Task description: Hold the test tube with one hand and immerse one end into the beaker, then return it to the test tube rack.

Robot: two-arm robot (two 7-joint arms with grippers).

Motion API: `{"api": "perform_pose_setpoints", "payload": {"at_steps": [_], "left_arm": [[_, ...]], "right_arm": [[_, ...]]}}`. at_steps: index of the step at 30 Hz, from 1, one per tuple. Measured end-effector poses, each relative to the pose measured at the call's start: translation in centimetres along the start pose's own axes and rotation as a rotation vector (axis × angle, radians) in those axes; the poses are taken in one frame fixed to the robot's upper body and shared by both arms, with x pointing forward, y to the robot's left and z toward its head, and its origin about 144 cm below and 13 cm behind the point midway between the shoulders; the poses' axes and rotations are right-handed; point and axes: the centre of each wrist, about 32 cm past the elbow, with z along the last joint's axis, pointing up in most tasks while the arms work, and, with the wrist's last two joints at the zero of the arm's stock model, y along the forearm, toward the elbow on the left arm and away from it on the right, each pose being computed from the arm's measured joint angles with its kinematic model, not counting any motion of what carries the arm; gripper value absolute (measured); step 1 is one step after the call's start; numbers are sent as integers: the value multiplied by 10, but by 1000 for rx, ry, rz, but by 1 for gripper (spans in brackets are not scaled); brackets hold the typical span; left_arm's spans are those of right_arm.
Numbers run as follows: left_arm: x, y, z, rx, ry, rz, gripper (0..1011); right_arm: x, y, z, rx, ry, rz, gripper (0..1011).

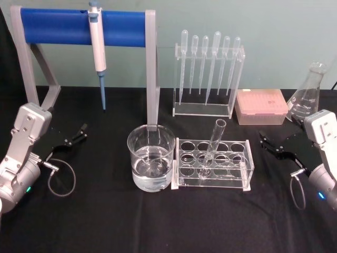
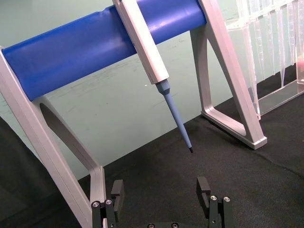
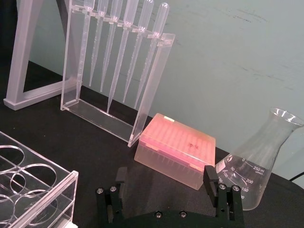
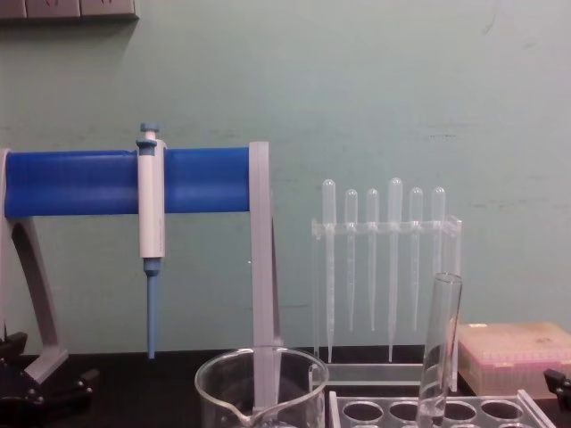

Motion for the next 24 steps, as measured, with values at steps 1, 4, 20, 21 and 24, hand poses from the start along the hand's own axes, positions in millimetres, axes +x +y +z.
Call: {"api": "perform_pose_setpoints", "payload": {"at_steps": [1,4,20,21,24], "left_arm": [[0,0,0,0,0,0,1000],[0,0,0,0,0,0,1000],[0,0,0,0,0,0,1000],[0,0,0,0,0,0,1000],[0,0,0,0,0,0,1000]], "right_arm": [[0,0,0,0,0,0,1003],[0,0,0,0,0,0,1003],[0,0,0,0,0,0,1003],[0,0,0,0,0,0,1003],[0,0,0,0,0,0,1003]]}}
